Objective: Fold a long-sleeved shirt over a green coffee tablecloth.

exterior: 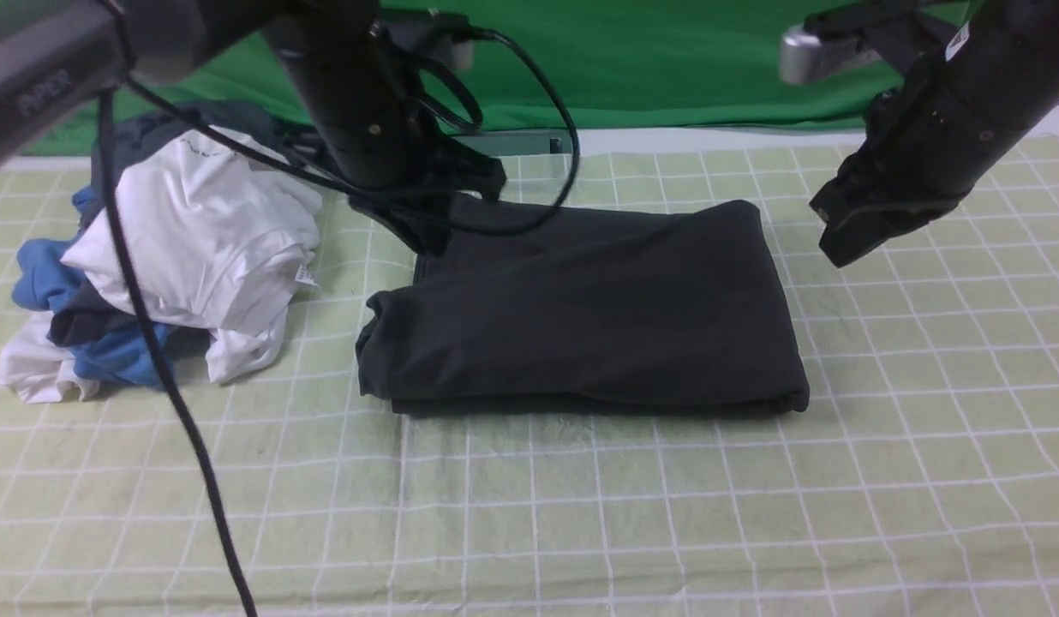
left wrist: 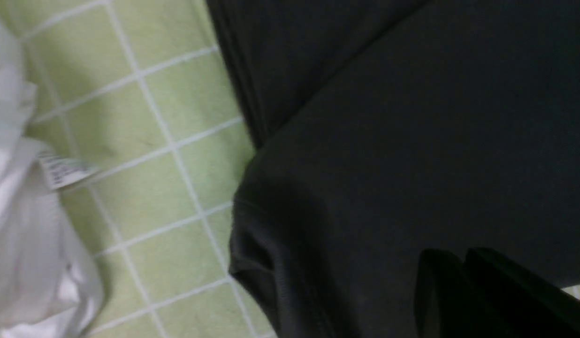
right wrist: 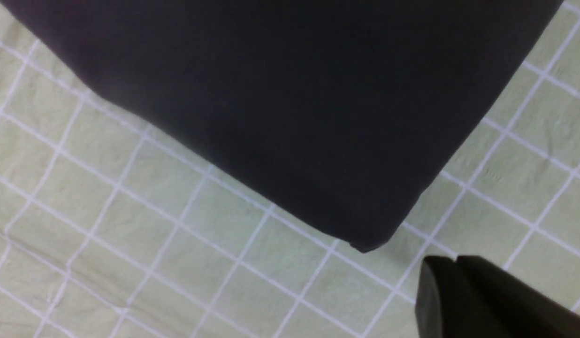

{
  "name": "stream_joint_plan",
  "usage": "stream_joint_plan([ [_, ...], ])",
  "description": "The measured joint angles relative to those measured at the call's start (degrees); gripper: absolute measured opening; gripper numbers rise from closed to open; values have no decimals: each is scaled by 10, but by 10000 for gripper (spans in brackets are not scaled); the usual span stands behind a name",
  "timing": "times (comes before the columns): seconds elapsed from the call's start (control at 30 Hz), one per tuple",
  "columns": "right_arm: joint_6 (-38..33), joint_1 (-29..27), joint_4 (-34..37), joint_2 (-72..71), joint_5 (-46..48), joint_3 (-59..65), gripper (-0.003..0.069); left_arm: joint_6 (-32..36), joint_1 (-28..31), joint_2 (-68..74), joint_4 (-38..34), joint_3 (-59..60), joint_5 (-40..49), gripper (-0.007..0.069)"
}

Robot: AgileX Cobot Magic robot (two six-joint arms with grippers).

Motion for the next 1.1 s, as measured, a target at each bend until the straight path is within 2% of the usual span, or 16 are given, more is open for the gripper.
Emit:
stream_joint_plan([
  [0.13,4,0,-8,27,4,0,43,0,0,45,-2,0,2,6],
  [0.3,4,0,-40,47,11,0,59,-9,1,98,42,0,3,5],
  [0.57,11,-1,-46,50,12,0,78,-21,2,114,70,7,-8,6],
  [0.7,34,-1,-45,50,26,0,167,-21,2,102,76,7,-4,7],
  [0.77,55,-1,-44,50,29,0,324,-21,3,60,92,11,-4,7],
  [0.9,68,-1,-28,55,21,0,506,-21,4,-19,104,11,-2,9],
  [0.97,69,-1,-13,67,13,0,547,-21,5,-70,104,11,-1,11],
  [1.1,80,-1,-5,104,0,0,567,-21,5,-170,84,21,-1,11],
])
